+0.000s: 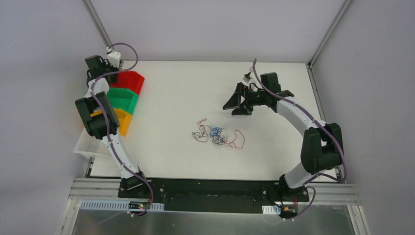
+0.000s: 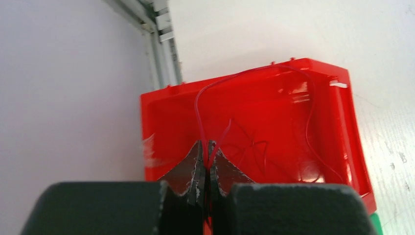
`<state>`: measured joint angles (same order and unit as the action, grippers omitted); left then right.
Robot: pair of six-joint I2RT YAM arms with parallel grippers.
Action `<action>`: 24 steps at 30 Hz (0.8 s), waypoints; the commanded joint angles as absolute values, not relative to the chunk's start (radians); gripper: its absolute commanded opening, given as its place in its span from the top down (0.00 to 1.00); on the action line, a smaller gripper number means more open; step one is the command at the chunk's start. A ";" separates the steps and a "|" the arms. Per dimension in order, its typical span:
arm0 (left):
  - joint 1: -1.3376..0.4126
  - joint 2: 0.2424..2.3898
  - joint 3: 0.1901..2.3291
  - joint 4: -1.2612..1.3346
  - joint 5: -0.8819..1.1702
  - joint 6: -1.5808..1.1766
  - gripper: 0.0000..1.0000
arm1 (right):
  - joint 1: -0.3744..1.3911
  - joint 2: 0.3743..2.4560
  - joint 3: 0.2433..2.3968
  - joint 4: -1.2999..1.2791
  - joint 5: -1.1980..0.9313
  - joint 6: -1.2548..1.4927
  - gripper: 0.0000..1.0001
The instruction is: Untangle the cables
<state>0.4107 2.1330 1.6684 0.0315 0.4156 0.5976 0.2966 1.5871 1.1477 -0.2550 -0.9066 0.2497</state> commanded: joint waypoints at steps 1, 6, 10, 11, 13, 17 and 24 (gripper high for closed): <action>0.456 1.963 1.625 0.182 0.491 0.523 1.00 | 0.291 1.574 1.163 -0.265 -0.936 0.231 0.04; 0.483 1.914 1.555 0.184 0.515 0.538 1.00 | 0.291 1.575 1.168 -0.265 -0.938 0.237 0.04; 0.484 1.929 1.589 0.073 0.529 0.600 1.00 | 0.290 1.575 1.169 -0.265 -0.938 0.239 0.04; 0.484 1.937 1.600 0.049 0.531 0.606 1.00 | 0.290 1.577 1.169 -0.265 -0.938 0.239 0.04; 0.482 1.954 1.622 0.020 0.521 0.614 1.00 | 0.291 1.579 1.170 -0.265 -0.938 0.240 0.04; 0.479 1.983 1.639 0.005 0.496 0.637 1.00 | 0.291 1.583 1.169 -0.263 -0.938 0.239 0.04; 0.459 2.019 1.656 0.005 0.447 0.653 1.00 | 0.290 1.606 1.172 -0.255 -0.943 0.247 0.04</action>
